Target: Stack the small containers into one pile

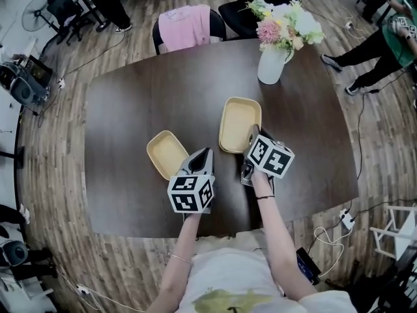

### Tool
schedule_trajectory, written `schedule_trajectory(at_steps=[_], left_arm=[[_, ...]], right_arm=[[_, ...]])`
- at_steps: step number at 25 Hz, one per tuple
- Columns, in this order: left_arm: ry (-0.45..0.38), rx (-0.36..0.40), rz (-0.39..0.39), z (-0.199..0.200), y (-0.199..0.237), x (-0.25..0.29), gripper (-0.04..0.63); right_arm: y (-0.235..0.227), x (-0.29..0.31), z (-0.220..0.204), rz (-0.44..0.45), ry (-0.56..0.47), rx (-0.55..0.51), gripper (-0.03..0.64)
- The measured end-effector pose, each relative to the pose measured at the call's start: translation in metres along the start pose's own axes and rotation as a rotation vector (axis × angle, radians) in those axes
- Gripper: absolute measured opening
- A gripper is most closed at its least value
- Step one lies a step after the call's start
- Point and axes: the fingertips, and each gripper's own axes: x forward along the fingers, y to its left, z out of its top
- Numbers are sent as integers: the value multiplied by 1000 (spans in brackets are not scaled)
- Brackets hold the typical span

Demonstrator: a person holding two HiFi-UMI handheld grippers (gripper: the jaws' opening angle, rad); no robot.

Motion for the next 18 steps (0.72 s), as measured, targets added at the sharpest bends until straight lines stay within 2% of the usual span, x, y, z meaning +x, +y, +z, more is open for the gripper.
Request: schedule_trajectory(at_steps=[11,18], left_arm=[[24,2,-24,-4,3,8,25],[28,2,-28,-5,4,8,25]], right_arm=[[-6,15,-18,-55,33,-18,34],[-5,16,-21,-76,40,-83,35]])
